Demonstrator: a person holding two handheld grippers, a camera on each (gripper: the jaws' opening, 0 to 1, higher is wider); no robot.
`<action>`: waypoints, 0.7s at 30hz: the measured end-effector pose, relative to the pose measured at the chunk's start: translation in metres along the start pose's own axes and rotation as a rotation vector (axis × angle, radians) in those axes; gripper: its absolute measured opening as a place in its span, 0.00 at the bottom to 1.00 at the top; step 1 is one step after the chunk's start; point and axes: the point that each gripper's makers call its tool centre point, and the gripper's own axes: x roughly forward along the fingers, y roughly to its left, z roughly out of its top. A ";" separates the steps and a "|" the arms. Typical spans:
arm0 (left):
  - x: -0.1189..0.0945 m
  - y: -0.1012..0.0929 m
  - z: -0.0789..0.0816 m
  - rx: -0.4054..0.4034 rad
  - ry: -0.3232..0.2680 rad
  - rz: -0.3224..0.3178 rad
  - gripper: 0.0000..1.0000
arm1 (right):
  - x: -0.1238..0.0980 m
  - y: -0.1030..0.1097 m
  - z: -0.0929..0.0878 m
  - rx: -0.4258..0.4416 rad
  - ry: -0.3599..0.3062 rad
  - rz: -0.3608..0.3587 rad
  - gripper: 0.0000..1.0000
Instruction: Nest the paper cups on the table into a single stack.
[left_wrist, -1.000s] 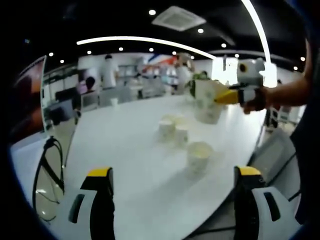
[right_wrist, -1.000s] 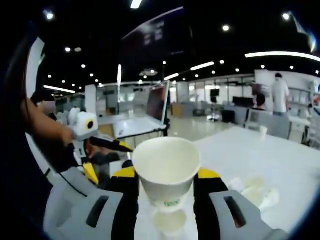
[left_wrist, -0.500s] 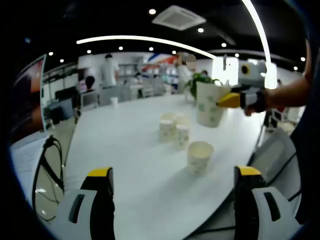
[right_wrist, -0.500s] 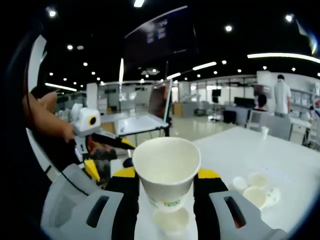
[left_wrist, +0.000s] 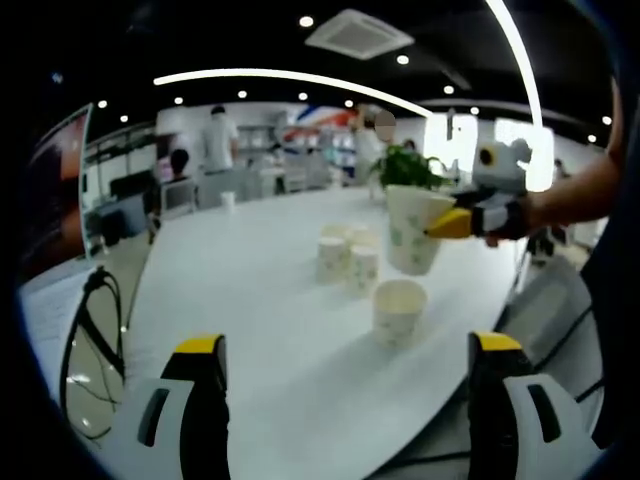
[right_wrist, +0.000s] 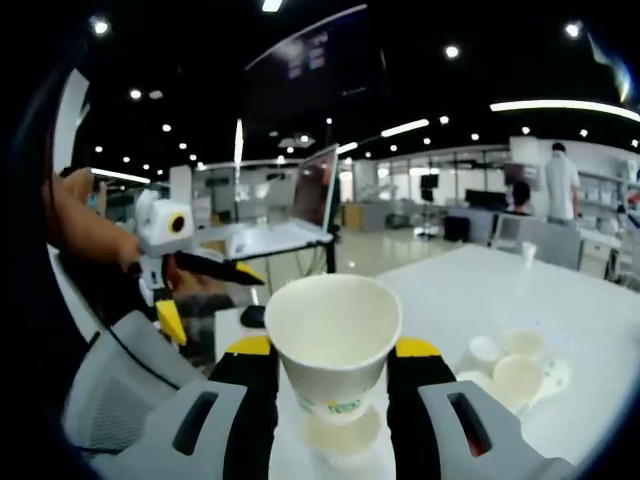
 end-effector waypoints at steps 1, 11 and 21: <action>0.000 0.000 0.000 -0.001 0.000 0.000 1.00 | 0.000 0.000 -0.001 0.001 -0.001 0.000 0.39; 0.000 -0.001 -0.004 -0.002 0.007 0.003 1.00 | 0.004 -0.003 -0.018 0.019 0.014 -0.017 0.39; 0.001 0.001 -0.005 -0.008 0.006 0.003 1.00 | 0.007 -0.004 -0.032 0.029 0.050 -0.013 0.38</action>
